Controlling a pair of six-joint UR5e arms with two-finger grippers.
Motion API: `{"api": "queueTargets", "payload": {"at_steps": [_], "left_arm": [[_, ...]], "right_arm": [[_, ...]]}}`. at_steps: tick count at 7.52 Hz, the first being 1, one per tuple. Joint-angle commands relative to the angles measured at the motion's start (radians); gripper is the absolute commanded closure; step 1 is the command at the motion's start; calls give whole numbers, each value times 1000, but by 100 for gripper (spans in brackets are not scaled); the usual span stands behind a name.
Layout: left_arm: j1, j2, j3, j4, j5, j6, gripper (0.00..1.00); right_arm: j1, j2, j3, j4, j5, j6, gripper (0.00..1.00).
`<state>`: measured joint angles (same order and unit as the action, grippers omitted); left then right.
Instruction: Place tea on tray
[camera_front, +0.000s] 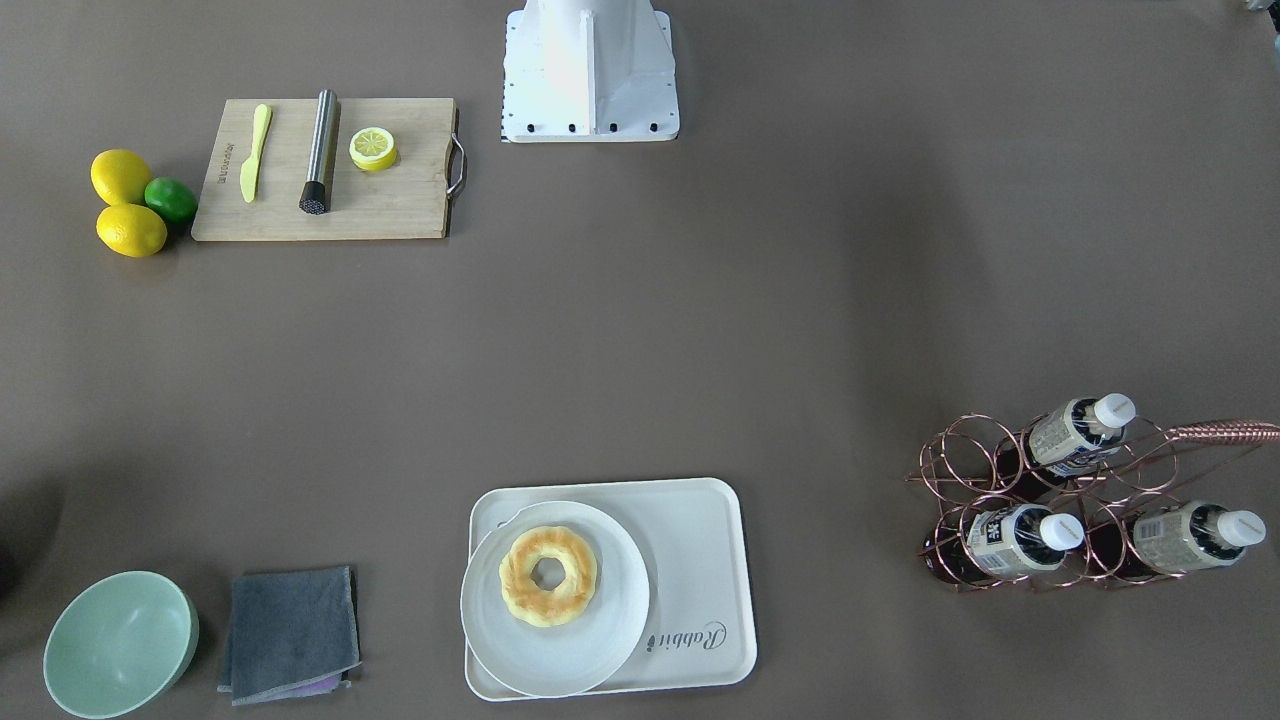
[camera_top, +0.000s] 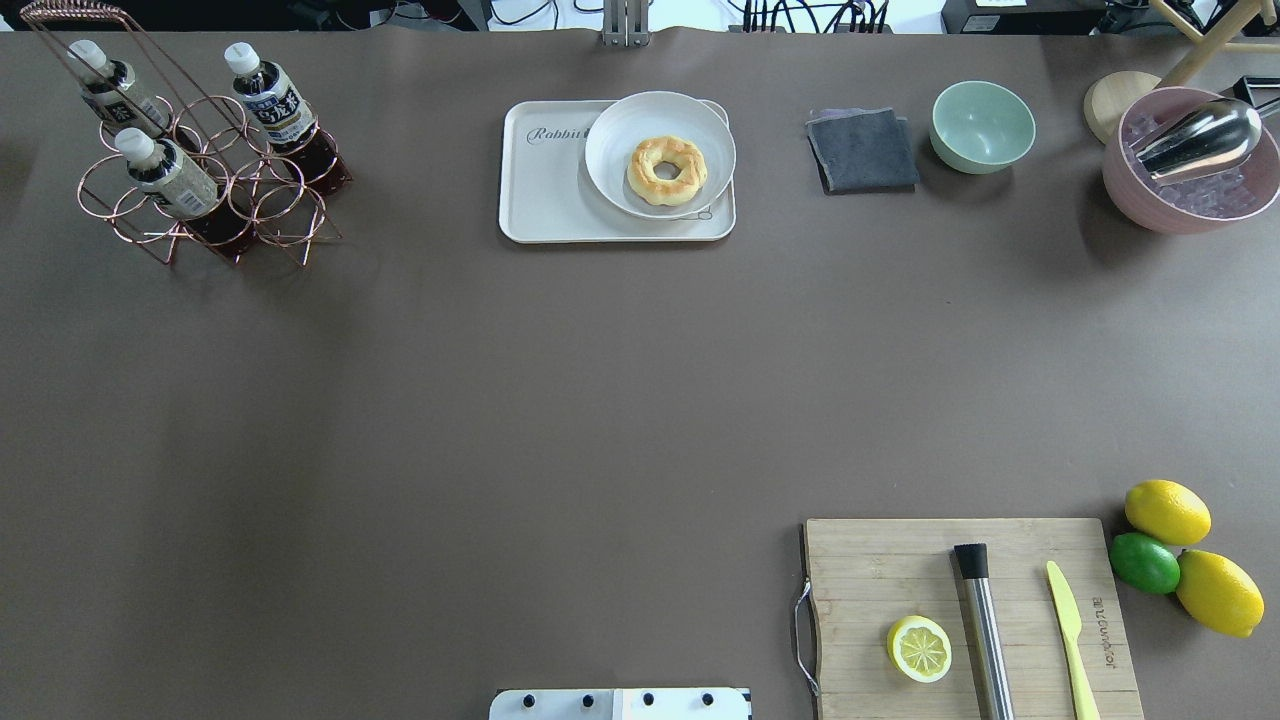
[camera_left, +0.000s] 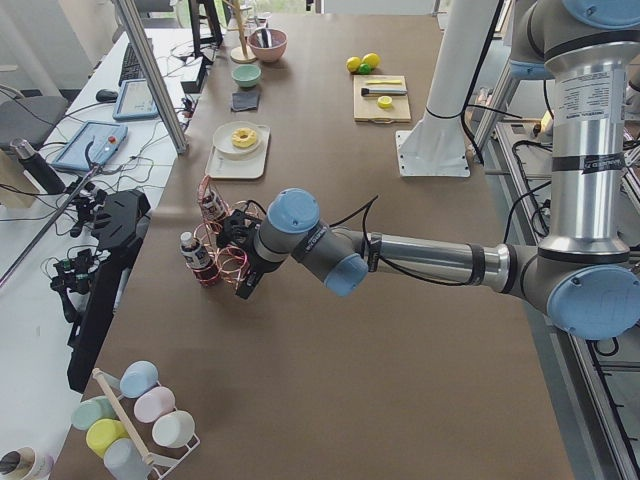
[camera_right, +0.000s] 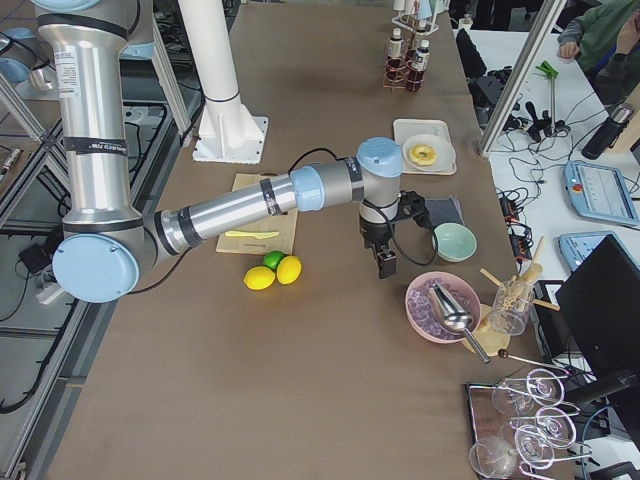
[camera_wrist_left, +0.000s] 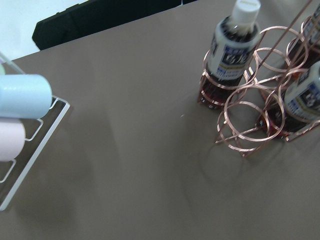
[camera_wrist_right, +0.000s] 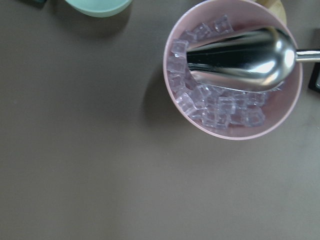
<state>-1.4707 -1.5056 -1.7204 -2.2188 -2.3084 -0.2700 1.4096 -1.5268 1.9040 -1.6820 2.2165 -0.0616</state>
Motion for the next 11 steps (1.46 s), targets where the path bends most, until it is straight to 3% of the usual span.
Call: {"api": "queueTargets", "payload": {"at_steps": [1, 4, 5, 8, 10, 11], "left_arm": [[235, -37, -4, -188, 232, -320, 1], [297, -103, -13, -193, 294, -420, 1], [312, -116, -28, -194, 326, -472, 1], [443, -154, -38, -196, 573, -617, 2], [438, -140, -36, -196, 586, -586, 3], [441, -143, -34, -194, 639, -553, 11]], "right_arm": [[-148, 97, 9, 49, 2, 198, 0], [-305, 108, -8, 319, -38, 487, 0], [-316, 115, -10, 321, -40, 494, 0], [-325, 115, -8, 321, -58, 494, 0], [-325, 117, -8, 321, -58, 494, 0], [-325, 116, -7, 321, -58, 494, 0]]}}
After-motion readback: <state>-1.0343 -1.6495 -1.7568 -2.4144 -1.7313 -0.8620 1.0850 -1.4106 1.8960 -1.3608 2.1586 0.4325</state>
